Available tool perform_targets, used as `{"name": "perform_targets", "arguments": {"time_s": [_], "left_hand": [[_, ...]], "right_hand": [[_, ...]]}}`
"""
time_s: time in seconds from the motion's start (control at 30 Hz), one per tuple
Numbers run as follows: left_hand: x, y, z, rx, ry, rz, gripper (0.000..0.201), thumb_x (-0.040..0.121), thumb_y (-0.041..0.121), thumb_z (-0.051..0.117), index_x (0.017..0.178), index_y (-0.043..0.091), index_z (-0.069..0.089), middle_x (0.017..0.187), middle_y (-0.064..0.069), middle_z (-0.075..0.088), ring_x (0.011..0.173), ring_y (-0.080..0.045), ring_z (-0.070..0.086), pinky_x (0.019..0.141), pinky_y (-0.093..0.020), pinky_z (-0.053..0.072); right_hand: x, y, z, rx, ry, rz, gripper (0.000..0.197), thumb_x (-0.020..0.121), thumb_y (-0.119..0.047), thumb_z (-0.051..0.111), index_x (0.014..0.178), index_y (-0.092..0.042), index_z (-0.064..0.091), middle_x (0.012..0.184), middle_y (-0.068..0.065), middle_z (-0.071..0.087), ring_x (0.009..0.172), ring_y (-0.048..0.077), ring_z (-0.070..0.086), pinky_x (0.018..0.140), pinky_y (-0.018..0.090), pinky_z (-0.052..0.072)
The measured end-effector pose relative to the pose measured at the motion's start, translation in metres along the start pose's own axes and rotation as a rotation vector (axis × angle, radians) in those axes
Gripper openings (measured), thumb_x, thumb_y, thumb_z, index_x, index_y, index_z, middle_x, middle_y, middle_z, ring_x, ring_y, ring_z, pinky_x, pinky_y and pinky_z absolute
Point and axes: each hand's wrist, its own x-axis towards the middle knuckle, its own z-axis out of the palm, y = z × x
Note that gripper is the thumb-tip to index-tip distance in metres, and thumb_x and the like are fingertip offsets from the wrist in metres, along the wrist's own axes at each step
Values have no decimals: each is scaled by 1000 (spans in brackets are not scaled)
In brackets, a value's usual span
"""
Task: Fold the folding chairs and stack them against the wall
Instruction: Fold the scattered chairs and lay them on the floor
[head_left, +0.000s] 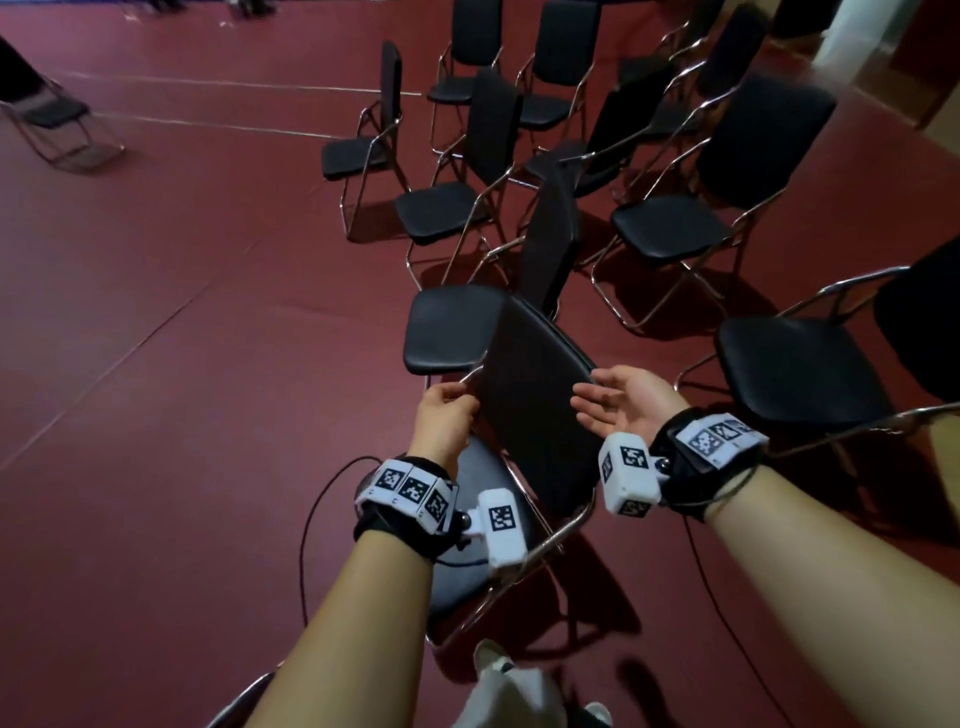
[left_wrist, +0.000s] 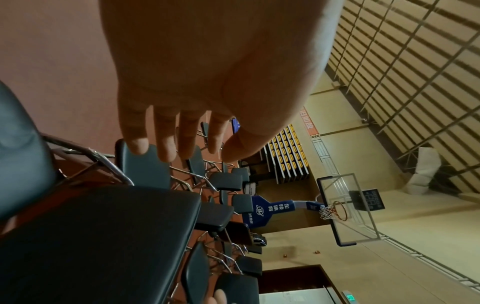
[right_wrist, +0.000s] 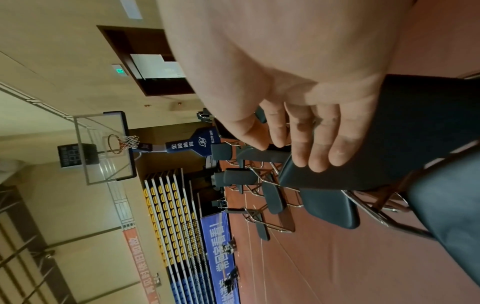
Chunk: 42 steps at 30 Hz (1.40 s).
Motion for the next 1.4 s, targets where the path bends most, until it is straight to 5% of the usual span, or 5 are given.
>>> {"name": "perform_targets", "arguments": {"time_s": [0.53, 0.83, 1.07, 1.27, 1.4], "left_hand": [[104, 17, 54, 8, 4, -53, 19, 84, -5, 57, 86, 12, 64, 75, -8, 62, 60, -16, 54, 55, -25, 43], [95, -10, 111, 19, 192, -102, 25, 94, 3, 62, 72, 14, 60, 71, -7, 61, 58, -15, 52, 40, -12, 38], [86, -37, 152, 6, 228, -218, 23, 95, 6, 62, 73, 13, 59, 65, -2, 53, 58, -15, 50, 42, -14, 43], [84, -44, 164, -22, 212, -283, 18, 99, 10, 58, 80, 11, 58, 67, -6, 52, 56, -16, 51, 41, -14, 42], [86, -48, 161, 2, 154, -311, 13, 96, 8, 57, 86, 16, 60, 82, -7, 62, 61, -12, 54, 45, -15, 41]], "right_hand": [[110, -75, 16, -501, 78, -104, 21, 95, -5, 48, 81, -20, 52, 73, 3, 50, 47, 10, 44, 46, 22, 36], [184, -81, -26, -742, -57, 29, 14, 92, -10, 57, 95, -23, 58, 91, 3, 54, 85, 19, 48, 77, 35, 41], [217, -72, -49, -747, -128, 123, 39, 90, -11, 57, 127, -24, 52, 106, 9, 63, 87, 26, 61, 73, 35, 48], [225, -68, -54, -776, -159, 178, 21, 91, -5, 52, 76, -20, 52, 72, 3, 52, 56, 15, 55, 53, 21, 40], [224, -67, -50, -835, -160, 185, 19, 88, -6, 53, 73, -18, 54, 69, 3, 53, 52, 14, 50, 47, 19, 37]]}}
